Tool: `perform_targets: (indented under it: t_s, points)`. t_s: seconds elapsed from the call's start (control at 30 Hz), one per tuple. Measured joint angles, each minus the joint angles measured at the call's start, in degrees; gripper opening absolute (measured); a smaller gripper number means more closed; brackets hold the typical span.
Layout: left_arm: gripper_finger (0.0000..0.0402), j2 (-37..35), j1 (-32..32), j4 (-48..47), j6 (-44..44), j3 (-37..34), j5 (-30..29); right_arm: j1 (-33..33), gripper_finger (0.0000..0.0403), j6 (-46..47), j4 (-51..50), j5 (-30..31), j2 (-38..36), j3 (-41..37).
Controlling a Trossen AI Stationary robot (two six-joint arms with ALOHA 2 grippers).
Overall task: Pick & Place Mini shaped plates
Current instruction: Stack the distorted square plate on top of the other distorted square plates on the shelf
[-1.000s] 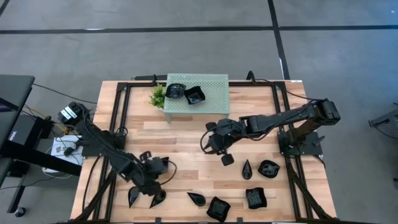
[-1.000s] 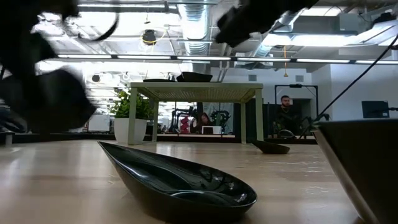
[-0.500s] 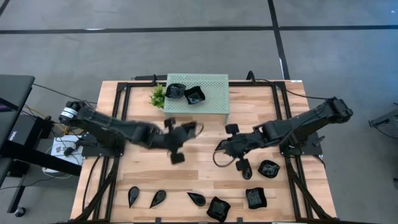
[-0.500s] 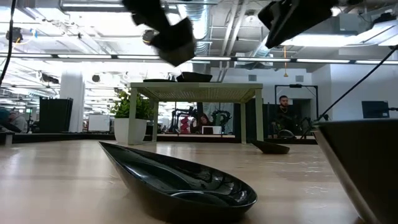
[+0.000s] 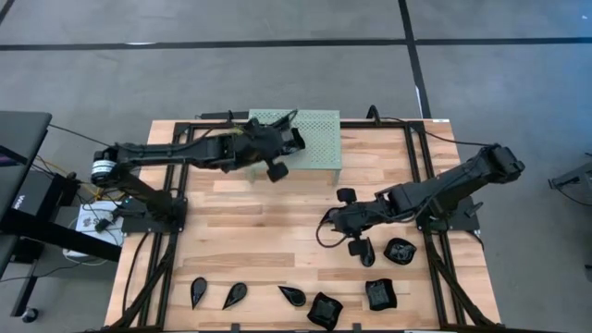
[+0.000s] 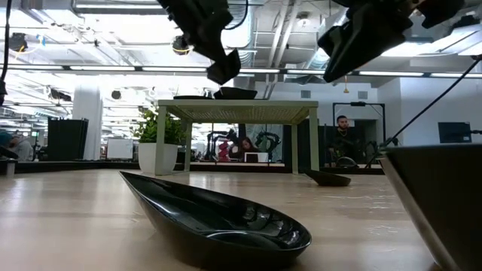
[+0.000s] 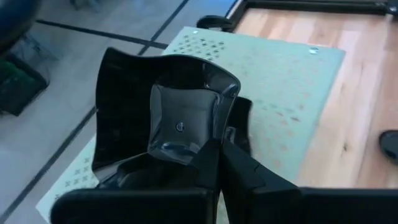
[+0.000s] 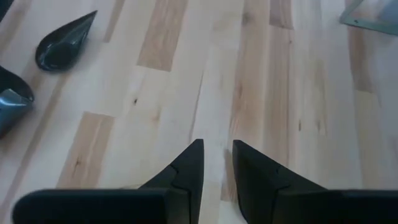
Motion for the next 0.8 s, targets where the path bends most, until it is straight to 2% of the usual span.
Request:
perform_targets:
  t_s: [0.13, 0.37, 0.6, 0.8]
  points:
    - [0.0006, -0.02, 1.35, 2.56, 1.99, -1.47, 2.02, 0.39, 0.0079, 2.24, 0.19, -0.04, 0.0, 0.0]
    - [0.0013, 0.02, 1.33, 3.49, 2.79, -3.18, 2.31, 1.17, 0.0079, 3.99, 0.21, -0.08, 0.0, 0.0]
    - [0.0012, 0.02, 1.33, 10.28, 2.37, -4.81, 2.25, 1.13, 0.0079, 3.99, 0.49, -0.06, 0.0, 0.0]
    - [0.004, 0.0, 1.33, 12.0, 2.91, -6.05, 2.2, 1.1, 0.0079, 3.96, 0.47, -0.08, 0.0, 0.0]
